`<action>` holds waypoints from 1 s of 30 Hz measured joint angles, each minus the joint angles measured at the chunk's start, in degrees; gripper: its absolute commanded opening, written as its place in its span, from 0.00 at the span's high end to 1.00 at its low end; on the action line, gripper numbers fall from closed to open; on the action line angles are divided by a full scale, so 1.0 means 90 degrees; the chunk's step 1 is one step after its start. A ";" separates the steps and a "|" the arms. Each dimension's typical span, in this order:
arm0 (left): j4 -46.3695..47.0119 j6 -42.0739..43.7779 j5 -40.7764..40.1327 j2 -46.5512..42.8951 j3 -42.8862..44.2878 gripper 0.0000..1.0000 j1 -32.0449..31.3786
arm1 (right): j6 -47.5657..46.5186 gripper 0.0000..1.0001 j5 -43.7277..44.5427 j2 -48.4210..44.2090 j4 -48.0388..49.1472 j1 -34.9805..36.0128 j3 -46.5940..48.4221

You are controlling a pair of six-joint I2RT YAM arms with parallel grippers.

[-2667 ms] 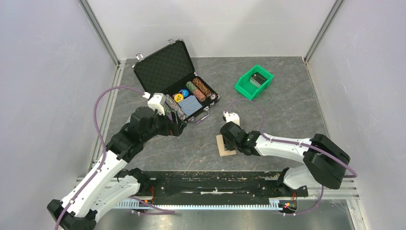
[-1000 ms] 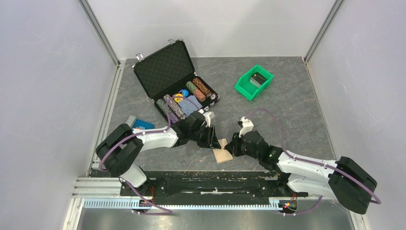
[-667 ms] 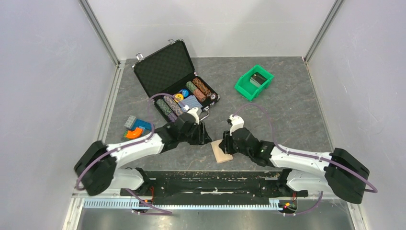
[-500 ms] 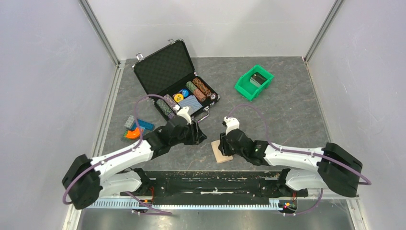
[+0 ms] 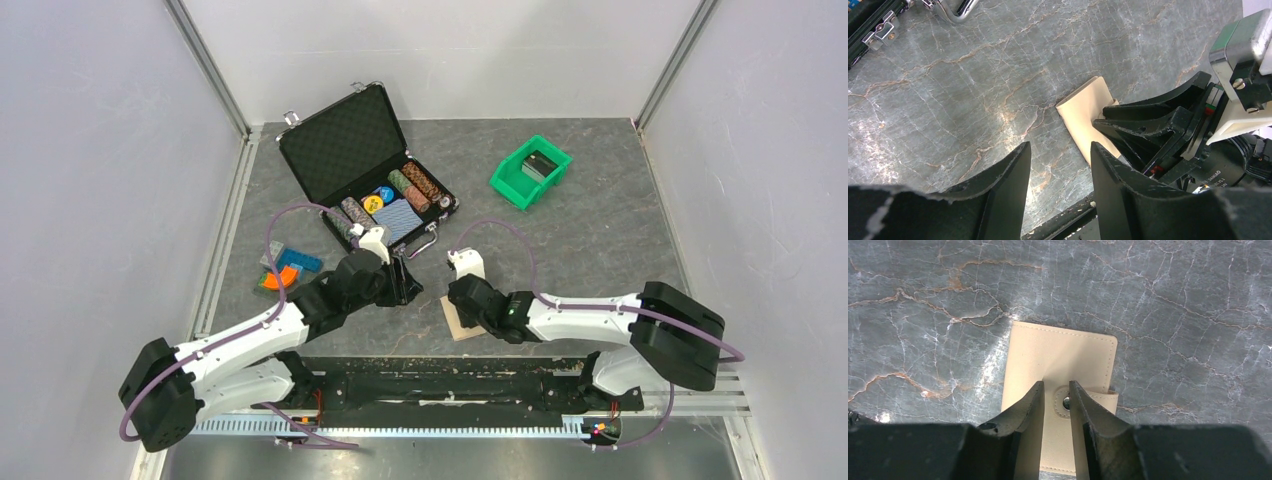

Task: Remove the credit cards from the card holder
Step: Open the card holder at the corner of the board.

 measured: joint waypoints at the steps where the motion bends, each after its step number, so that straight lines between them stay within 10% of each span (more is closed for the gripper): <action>1: 0.0000 0.0000 0.0002 0.0000 0.0000 0.45 0.0000 | 0.0000 0.74 0.0032 0.0015 -0.0012 0.0010 0.0007; 30: 0.0007 -0.0007 0.0051 0.0056 0.0000 0.44 0.0000 | -0.0202 0.67 0.0056 -0.0333 -0.0882 0.0087 0.0092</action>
